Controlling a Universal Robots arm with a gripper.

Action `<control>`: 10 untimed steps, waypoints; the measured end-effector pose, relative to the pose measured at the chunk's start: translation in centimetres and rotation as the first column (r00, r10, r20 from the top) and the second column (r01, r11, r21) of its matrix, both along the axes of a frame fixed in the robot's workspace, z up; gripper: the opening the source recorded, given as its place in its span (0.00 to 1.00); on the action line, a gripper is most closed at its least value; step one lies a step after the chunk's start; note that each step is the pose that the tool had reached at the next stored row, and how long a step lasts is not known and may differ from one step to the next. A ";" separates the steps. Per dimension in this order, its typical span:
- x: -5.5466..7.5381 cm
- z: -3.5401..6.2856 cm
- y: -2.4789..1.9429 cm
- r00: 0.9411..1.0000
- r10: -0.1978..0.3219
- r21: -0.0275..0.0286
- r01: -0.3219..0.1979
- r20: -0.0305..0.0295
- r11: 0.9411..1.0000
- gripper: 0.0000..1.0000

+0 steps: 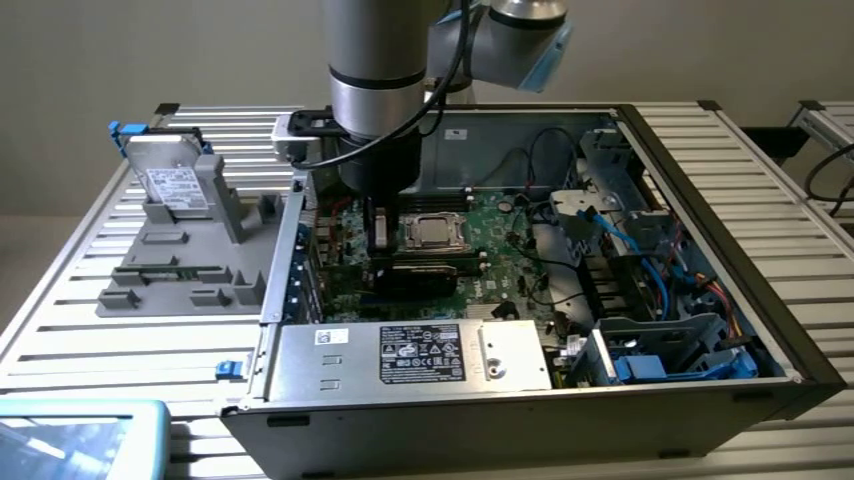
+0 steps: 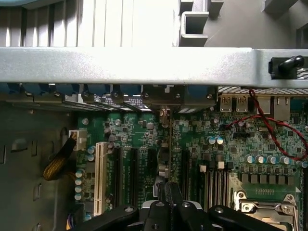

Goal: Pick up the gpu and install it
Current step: 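Press down on the gpu until it lock into place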

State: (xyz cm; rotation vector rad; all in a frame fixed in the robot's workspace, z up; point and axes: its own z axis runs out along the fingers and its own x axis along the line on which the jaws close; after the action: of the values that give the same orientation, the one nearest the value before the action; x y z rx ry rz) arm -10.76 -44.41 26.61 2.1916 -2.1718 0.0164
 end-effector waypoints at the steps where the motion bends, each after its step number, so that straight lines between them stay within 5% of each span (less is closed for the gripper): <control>1: 0.0 -0.01 0.00 1.000 0.000 0.000 0.000 0.000 1.000 0.12; 5: -0.1 0.04 0.01 1.000 0.000 0.000 0.000 0.000 1.000 0.12; 10: 0.9 2.15 -0.04 1.000 0.000 0.000 0.000 -0.001 1.000 0.12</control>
State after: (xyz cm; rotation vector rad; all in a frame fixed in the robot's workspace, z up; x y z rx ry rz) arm -9.88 -44.45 28.76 2.1906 -2.1717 0.0152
